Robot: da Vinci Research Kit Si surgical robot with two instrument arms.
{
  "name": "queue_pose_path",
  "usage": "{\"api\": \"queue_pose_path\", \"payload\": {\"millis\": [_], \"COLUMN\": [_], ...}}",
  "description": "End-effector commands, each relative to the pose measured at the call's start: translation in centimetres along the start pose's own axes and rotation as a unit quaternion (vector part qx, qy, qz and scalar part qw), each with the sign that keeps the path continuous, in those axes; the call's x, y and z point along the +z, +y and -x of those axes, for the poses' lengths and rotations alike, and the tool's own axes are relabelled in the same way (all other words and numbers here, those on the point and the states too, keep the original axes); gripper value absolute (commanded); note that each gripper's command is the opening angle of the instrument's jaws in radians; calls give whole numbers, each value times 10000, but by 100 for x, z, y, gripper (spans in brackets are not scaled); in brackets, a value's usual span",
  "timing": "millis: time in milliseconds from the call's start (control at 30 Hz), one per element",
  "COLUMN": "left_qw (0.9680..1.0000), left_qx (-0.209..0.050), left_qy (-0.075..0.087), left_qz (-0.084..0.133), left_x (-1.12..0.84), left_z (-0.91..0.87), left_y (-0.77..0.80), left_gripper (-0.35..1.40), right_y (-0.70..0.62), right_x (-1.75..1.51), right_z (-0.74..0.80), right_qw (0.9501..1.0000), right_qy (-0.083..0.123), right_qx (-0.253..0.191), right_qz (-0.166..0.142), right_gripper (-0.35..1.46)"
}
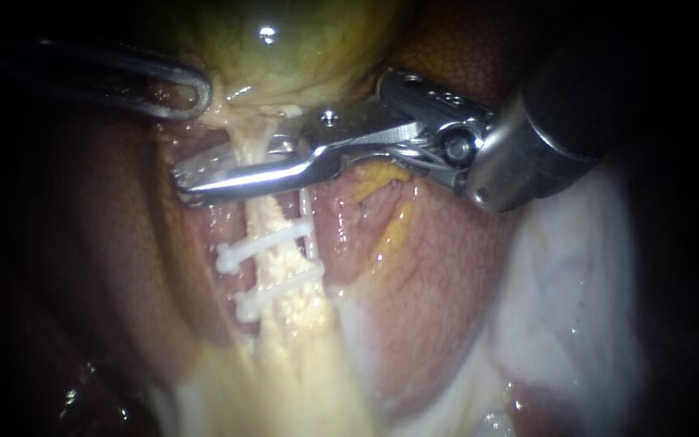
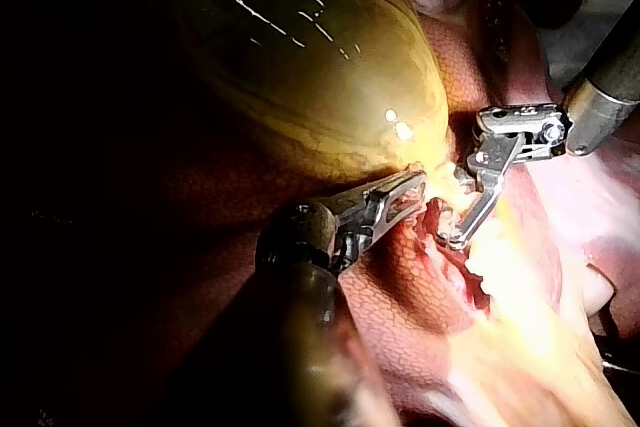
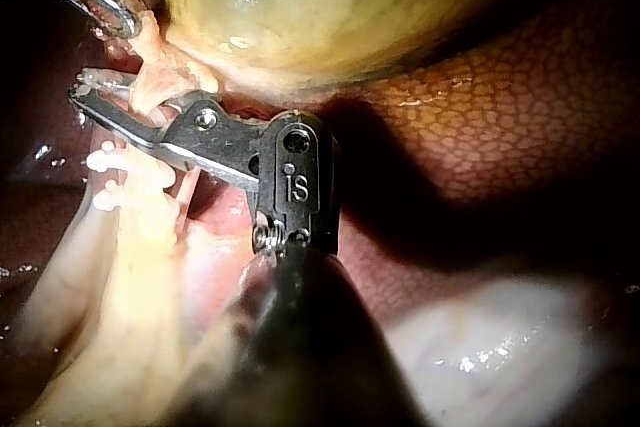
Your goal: Clipping third clip left tube
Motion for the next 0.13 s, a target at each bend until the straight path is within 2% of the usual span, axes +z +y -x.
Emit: {"api": "queue_pose_path", "payload": {"millis": [33, 133], "left_qw": [10000, 10000], "left_qx": [0, 0], "left_qy": [0, 0], "left_qz": [0, -1], "left_x": [0, 0], "left_z": [0, 0], "left_y": [0, 0], "left_gripper": [-35, -35], "right_y": [1, 1], "right_x": [-1, -1], "right_z": [0, 0], "right_qw": [10000, 10000], "right_qy": [-1, -1], "right_qx": [-4, -4], "right_qz": [6, 6], "right_gripper": [-35, -35]}}
